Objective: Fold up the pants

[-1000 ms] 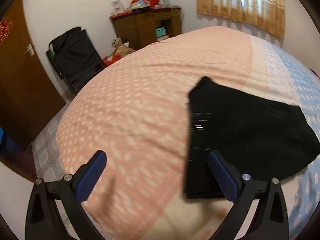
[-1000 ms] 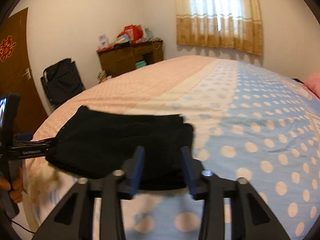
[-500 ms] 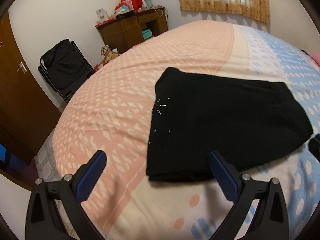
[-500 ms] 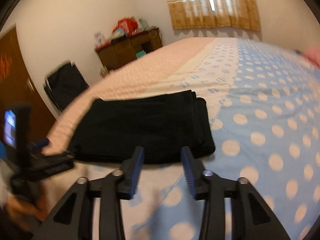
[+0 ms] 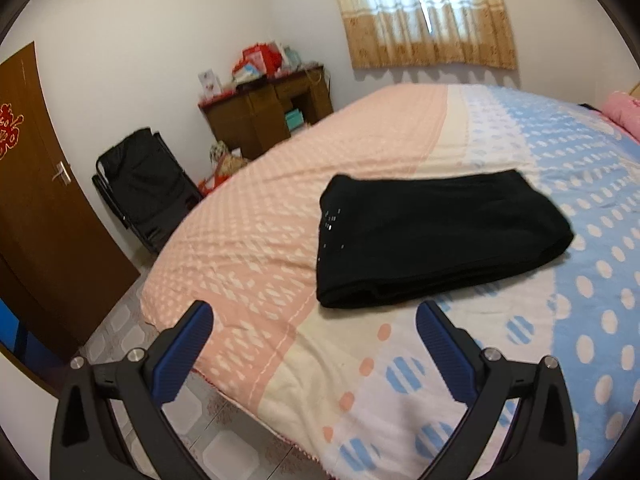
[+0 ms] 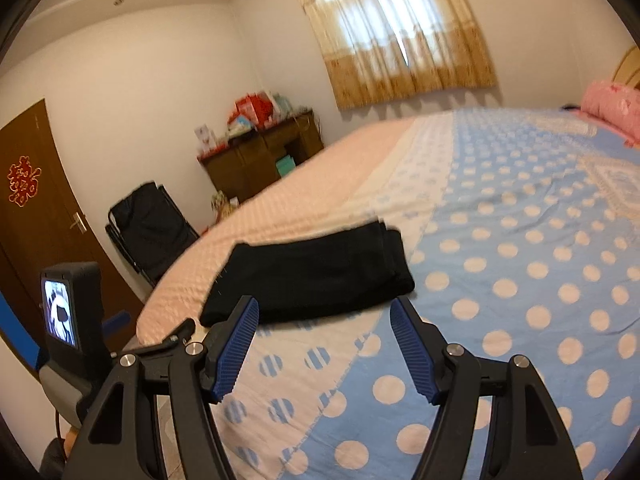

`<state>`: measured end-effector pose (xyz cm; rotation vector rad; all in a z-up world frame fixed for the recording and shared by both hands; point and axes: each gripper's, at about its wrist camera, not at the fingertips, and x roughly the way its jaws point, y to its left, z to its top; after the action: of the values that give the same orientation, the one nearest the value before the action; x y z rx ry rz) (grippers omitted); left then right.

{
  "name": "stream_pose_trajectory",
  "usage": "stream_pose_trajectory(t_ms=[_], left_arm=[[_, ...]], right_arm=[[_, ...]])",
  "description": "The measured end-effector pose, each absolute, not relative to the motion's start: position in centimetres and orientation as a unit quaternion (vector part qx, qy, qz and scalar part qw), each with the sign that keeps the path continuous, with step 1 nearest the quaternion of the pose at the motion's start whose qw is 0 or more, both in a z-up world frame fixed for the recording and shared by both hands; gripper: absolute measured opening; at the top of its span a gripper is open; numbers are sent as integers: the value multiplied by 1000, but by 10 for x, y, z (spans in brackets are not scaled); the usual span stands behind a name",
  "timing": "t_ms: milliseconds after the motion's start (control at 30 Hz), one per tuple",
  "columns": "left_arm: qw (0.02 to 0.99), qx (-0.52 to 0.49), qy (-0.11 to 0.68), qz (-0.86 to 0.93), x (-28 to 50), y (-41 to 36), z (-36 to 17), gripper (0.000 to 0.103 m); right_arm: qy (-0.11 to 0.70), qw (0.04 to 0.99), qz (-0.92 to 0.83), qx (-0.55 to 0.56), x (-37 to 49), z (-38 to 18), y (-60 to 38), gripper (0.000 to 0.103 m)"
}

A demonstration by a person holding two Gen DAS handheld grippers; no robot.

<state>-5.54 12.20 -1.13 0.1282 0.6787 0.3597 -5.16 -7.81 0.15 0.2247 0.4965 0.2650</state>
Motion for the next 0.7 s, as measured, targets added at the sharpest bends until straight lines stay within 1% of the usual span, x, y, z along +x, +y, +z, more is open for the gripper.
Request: stream_pose_trajectory(t_ms=[200,300,467,700], left_arm=[[943,29,302,139,-71,114,14,103],[947,30,293,127,-74,109,20,103],[946,22,297,125,-75,106,25,103],[942,7,310,128,-72,105,21,103]], right_arm=[[174,977,105,58,-81,28,-70,70],[159,980,101,59,-86,34,-71,70],[146,983,93,64,-91,37,-74,70],[158,980,92,74,-86,29,-79,70]])
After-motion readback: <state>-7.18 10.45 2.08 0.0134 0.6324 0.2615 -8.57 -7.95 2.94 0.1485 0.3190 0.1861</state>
